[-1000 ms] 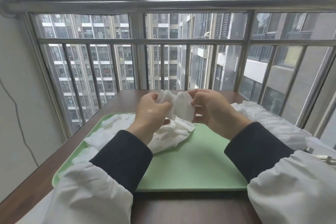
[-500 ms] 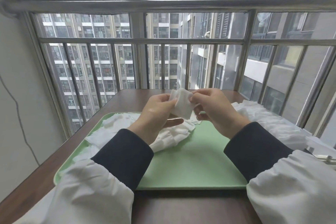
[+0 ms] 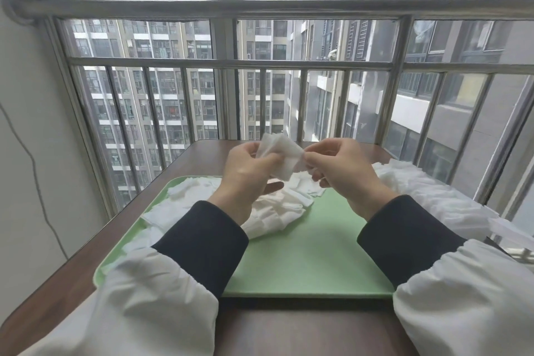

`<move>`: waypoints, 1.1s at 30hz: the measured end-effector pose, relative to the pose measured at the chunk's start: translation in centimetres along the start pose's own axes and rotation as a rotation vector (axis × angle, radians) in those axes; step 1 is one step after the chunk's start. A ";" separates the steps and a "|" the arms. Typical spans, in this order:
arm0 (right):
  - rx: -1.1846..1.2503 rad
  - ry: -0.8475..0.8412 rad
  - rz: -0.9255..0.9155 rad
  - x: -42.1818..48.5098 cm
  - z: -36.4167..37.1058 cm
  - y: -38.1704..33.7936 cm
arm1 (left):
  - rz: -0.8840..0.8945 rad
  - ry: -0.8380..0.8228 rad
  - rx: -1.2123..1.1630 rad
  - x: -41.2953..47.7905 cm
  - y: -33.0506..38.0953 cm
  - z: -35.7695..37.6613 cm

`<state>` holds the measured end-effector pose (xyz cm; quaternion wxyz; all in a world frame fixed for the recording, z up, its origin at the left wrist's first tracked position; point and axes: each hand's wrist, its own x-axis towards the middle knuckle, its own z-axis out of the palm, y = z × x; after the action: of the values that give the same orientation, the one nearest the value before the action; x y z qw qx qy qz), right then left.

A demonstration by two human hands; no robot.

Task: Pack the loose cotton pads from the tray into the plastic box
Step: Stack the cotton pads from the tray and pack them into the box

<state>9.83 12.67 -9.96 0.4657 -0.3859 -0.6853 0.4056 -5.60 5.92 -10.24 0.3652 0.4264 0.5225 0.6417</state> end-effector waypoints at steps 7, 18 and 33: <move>-0.421 -0.072 -0.042 2.9 0.0 -0.3 | -0.009 0.292 -0.103 0.4 0.7 -1.7; -0.964 -0.402 -0.005 7.7 4.5 2.3 | -0.019 0.282 -0.133 0.8 0.4 -1.6; -0.637 -0.233 -0.133 4.6 2.0 0.2 | 0.004 0.254 -0.100 1.1 -0.1 -1.3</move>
<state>6.70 16.49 -9.11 0.2659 -0.4173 -0.8498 0.1816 -7.22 6.43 -10.26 0.3157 0.3242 0.5308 0.7166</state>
